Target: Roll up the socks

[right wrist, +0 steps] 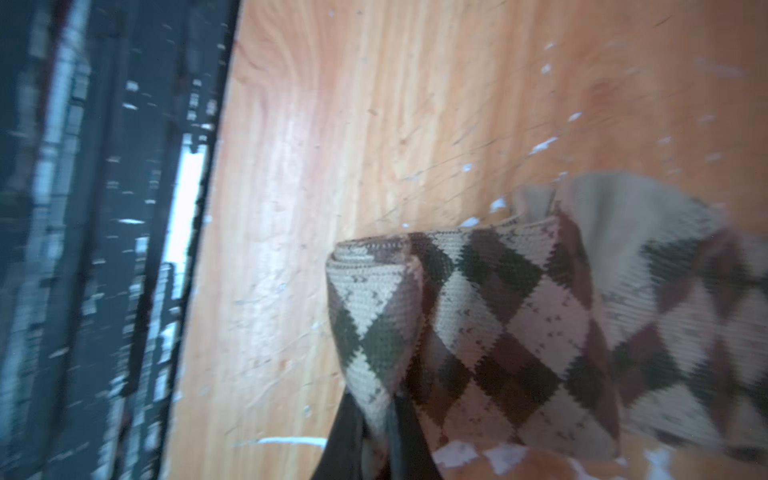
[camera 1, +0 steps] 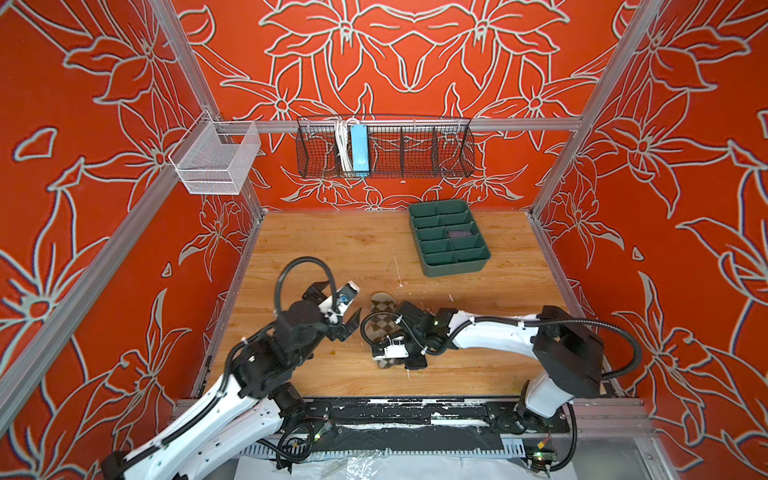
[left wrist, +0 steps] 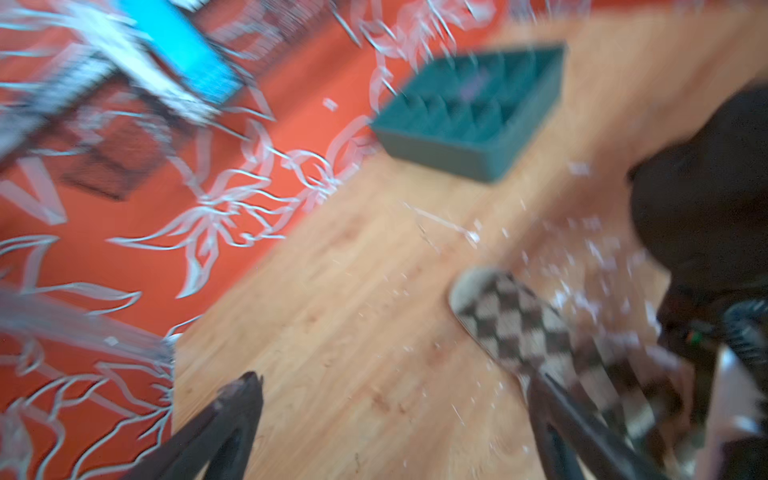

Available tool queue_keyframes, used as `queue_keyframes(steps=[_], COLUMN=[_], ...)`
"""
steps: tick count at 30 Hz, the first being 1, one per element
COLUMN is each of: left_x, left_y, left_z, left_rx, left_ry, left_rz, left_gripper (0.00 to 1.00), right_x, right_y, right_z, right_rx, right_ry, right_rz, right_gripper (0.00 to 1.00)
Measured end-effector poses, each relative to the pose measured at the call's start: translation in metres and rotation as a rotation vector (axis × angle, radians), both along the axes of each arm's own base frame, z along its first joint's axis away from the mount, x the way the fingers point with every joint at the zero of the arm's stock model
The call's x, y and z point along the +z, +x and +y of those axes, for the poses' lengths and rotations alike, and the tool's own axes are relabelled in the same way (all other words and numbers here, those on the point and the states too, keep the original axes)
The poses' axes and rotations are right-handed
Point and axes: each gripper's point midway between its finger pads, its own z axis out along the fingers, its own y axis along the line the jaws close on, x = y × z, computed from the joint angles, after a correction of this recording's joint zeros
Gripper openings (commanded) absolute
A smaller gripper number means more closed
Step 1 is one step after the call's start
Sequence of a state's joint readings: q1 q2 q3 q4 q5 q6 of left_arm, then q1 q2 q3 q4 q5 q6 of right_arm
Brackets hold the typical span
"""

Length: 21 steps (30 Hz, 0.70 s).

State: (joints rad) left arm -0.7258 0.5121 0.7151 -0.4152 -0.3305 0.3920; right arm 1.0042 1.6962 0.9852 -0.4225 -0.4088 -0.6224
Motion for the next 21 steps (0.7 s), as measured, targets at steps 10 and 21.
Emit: queue_keyframes(steps=[10,21], left_x=[-0.029,-0.202], left_y=[-0.044,-0.087], left_z=[-0.038,-0.111], left_rx=[-0.338,-0.600], left_ry=[0.105,0.722], left_rz=[0.179,0.347], left_gripper=[0.87,0.78], right_x=[-0.009,-0.011], right_y=[0.014,0.016], right_z=[0.005,0.005], right_rx=[-0.067,-0.098], right_ry=[-0.104,-0.126], right_rz=[0.412,0.535], right_gripper=[0.06,0.08])
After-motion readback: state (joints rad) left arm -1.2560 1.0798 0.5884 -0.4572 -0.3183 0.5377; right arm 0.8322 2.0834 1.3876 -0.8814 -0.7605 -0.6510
